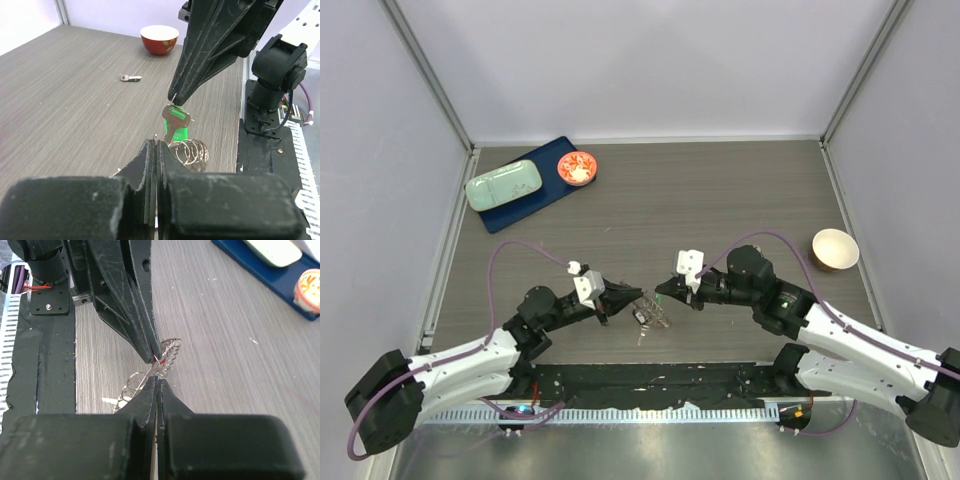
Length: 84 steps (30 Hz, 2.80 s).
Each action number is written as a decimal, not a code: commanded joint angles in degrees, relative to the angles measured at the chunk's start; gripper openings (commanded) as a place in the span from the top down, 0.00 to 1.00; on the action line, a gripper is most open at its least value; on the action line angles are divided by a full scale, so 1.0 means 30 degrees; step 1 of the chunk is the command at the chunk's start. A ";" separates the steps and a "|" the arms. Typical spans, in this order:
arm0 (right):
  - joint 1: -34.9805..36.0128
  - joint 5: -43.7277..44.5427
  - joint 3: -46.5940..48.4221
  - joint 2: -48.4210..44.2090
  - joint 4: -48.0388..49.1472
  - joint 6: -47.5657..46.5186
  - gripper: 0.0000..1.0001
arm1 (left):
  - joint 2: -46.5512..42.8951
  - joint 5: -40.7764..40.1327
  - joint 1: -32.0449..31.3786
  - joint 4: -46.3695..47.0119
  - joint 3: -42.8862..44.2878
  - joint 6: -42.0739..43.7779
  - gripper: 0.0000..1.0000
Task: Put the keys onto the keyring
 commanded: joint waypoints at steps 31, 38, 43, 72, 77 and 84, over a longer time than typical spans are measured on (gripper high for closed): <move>-0.0358 -0.2759 -0.1616 0.2381 0.6160 0.1589 0.99 | -0.1874 -0.0362 0.0056 0.4792 -0.2145 -0.1589 1.00; -0.0623 -0.2580 -0.1529 0.2000 0.5573 0.1443 0.99 | -0.1757 -0.0098 0.0056 0.4792 -0.1940 -0.1648 1.00; -0.0740 -0.2960 -0.1353 0.2116 0.5134 0.1238 0.99 | -0.1523 0.0136 0.0056 0.4792 -0.1794 -0.1706 1.00; -0.0916 -0.4367 -0.1031 0.2644 0.4694 0.1296 0.99 | -0.0351 0.0489 0.0055 0.5582 -0.1413 -0.1853 1.00; -0.0916 -0.4485 -0.1030 0.2703 0.4401 0.1267 0.99 | -0.0409 0.0459 0.0055 0.5583 -0.1413 -0.1823 1.00; -0.0916 -0.3463 -0.1059 0.2382 0.4430 0.1237 0.99 | -0.0380 0.0489 0.0056 0.5583 -0.1383 -0.1794 1.00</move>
